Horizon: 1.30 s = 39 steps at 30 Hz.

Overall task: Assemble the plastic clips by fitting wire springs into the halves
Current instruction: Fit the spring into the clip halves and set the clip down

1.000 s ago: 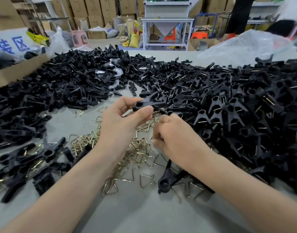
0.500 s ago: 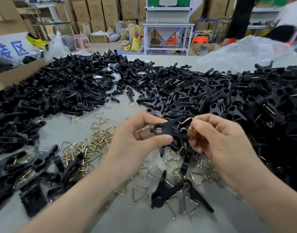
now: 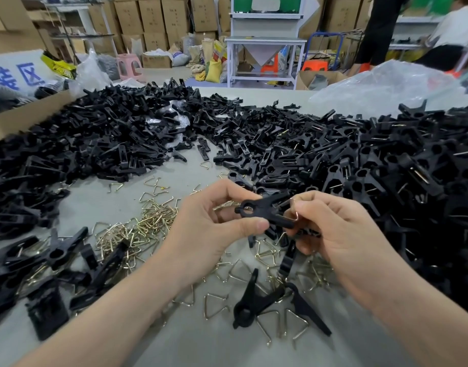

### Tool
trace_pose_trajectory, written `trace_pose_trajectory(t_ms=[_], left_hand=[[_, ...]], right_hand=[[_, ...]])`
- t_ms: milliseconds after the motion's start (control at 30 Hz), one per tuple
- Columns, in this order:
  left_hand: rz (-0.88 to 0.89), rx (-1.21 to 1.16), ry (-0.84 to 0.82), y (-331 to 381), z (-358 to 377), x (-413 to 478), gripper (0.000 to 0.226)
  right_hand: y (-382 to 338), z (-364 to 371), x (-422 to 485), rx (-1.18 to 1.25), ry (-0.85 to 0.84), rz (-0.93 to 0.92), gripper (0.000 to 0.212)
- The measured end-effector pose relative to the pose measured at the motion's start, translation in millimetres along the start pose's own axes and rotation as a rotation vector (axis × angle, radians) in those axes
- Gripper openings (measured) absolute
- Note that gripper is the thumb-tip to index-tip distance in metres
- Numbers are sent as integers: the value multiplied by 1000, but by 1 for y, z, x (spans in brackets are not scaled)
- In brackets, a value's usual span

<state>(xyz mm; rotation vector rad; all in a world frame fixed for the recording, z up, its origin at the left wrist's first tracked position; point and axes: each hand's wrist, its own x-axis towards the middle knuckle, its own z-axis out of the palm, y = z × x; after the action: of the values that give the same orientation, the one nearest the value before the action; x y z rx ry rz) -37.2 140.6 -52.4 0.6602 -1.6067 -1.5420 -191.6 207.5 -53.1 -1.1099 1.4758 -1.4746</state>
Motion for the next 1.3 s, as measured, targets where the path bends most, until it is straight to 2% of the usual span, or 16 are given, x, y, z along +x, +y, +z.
trace_pose_trajectory(t_ms=[300,567,733,867,1033,1200,1300], left_hand=[[-25,-11,-64,5,-2,-2,23],[-27,50,-34,2,-6,-1,24],[-3,20,-5,2,-4,-1,24],[4,20,-1,0,-1,-3,25],[-46,-91,-27,-5,1,-3,29],[-34,-92,-42,-8,4,-4,22],[-18,-97,-42,-8,4,-4,23]], right_hand=[[0,-1,-1,61,-41,57,29],[-3,0,-3,228,-159,133,10],[-5,0,-3,326,-190,103,17],[-2,-1,-4,278,-151,44,22],[1,0,-5,343,-94,74,21],[1,5,-8,270,-9,-19,22],[2,4,-8,323,-56,50,21]])
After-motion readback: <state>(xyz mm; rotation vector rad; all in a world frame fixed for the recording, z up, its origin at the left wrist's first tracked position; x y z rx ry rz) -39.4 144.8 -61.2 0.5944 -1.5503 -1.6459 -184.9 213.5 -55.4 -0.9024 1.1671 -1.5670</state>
